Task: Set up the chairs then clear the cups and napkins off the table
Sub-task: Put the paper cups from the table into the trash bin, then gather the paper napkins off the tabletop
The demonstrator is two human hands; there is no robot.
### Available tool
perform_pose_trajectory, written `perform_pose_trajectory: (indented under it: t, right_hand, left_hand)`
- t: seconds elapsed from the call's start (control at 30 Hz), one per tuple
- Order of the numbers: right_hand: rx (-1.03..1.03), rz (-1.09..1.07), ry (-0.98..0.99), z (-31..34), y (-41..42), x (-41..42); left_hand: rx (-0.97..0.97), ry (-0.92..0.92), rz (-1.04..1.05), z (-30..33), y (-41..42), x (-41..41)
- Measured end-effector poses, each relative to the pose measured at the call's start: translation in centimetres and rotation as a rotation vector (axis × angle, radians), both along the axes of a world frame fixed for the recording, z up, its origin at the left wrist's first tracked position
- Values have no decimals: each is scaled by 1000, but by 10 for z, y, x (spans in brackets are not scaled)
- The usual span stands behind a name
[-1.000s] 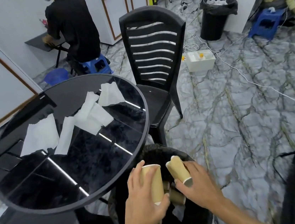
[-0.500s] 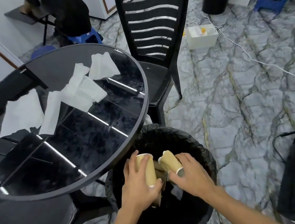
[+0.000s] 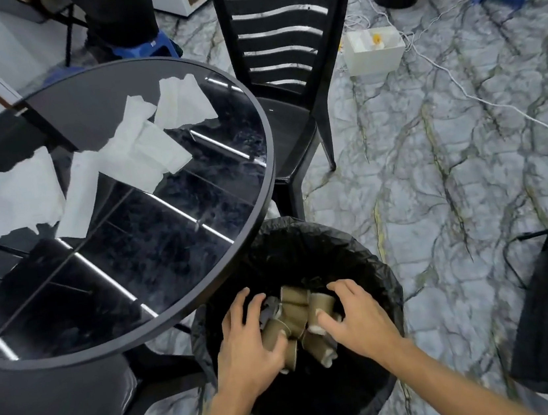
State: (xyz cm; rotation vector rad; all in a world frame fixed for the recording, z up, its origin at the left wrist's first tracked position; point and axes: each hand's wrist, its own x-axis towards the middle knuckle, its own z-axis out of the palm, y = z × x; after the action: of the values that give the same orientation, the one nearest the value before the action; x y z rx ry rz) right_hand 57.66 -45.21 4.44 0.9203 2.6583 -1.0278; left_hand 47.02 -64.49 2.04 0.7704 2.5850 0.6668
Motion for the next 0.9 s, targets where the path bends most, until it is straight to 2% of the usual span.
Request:
perform_pose_trajectory:
  t: [0.43,0.57,0.9]
  right_hand:
    - [-16,-4,-2,15,0,12]
    - [-73,-30,5,28,1,13]
    - [-36,-49,111,96,16,-17]
  left_hand:
    - [2,-104,-26,32,-6,11]
    - [33,-127,-29,60,-10,13]
    - [163,-41,68,148,-48,-5]
